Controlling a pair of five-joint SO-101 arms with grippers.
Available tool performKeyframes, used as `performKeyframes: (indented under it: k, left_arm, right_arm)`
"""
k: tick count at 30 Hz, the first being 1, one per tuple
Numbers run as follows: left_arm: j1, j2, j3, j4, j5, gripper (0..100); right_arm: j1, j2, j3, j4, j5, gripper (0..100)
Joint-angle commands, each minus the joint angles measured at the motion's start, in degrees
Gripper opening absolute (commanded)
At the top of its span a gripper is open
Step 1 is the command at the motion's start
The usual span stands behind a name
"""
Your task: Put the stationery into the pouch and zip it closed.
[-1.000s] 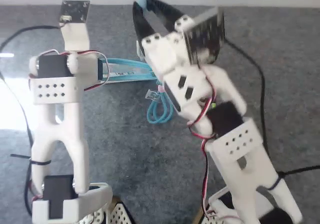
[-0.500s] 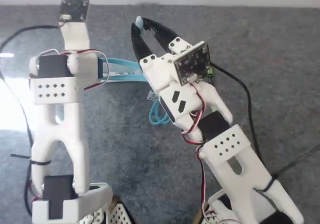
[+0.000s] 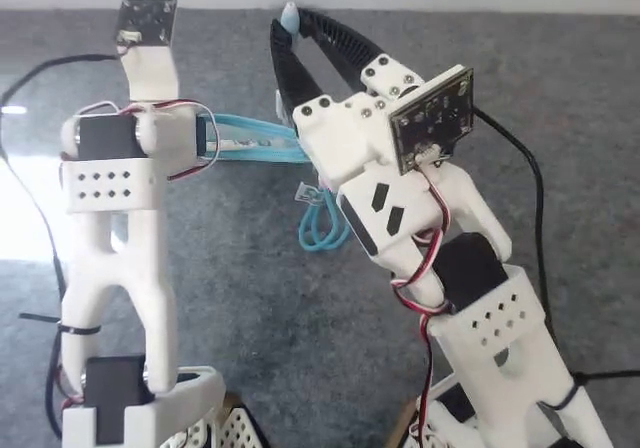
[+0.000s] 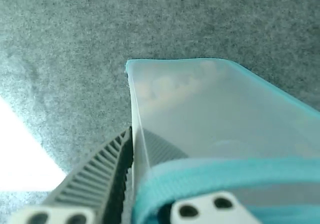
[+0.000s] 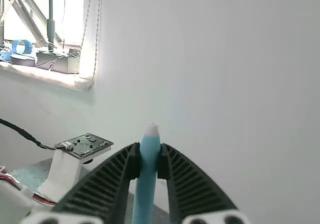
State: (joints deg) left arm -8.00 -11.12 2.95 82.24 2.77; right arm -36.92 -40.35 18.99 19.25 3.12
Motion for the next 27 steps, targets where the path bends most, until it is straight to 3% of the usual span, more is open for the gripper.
performKeyframes:
  k: [1, 8, 14, 18, 27]
  left_arm:
    - [0.97, 0.35, -0.40, -1.76, -0.09, 1]
    - [0.88, 0.26, -0.31, -1.41, -0.09, 1]
    - [0.97, 0.00, -0.57, -0.62, -0.09, 1]
    - [0.88, -0.18, -1.71, 0.18, -0.09, 1]
    - [0.70, -0.09, -6.90, 3.52, -0.09, 1]
  right_arm:
    - [-0.48, -2.42, -3.25, 1.19, -3.34, 0.6]
    - [-1.45, -2.95, 2.02, 0.48, -3.60, 0.6]
    - [-1.10, -2.86, 13.80, -14.02, -2.90, 0.6]
    - [-1.80, -2.42, 18.37, -19.74, 2.73, 0.6]
    - [-4.53, -2.95, 29.63, -18.77, 13.63, 1.0]
